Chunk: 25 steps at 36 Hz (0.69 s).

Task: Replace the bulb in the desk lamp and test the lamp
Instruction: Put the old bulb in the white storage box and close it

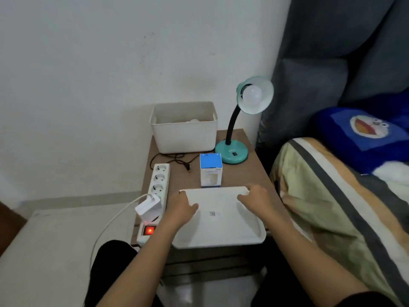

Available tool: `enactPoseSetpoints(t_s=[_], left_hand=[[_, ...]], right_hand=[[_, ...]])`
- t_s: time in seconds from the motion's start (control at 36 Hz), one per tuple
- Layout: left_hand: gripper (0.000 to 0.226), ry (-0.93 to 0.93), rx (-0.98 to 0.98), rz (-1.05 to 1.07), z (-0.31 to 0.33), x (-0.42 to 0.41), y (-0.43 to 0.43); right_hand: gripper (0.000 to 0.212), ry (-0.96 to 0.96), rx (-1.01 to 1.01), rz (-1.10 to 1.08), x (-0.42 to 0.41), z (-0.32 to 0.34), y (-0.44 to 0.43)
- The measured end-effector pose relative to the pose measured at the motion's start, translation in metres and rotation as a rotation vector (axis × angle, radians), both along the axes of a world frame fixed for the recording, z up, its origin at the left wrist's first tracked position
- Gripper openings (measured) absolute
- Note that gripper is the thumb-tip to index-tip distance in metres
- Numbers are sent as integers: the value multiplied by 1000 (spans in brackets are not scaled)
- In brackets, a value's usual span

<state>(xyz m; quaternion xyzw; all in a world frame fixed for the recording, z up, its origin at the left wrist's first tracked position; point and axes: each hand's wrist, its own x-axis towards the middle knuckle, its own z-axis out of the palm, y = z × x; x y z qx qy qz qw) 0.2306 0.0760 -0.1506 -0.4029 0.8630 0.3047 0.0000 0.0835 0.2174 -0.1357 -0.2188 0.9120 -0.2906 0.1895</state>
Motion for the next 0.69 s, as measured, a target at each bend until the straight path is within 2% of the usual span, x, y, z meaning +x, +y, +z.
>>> enactPoseSetpoints(t_s=[0.08,0.19,0.42,0.53,0.69], left_hand=[[63,-19,-55,85,-25,12,8],[75,38,-35,175,-47,25,13],[61,201,-49,223,-57,26,17],[67,196,-28,242,-54,21,21],[69,245,34,243,-45,16,23]], right_hand=[[57,-26,21,-25,8,-19,8],[65,-3,22,-92,16,-39,15],[62,-31,-97,-211,21,-55,16],[50,-42,-170,-286,25,-55,17],[57,-14,-191,-318,22,-45,23]])
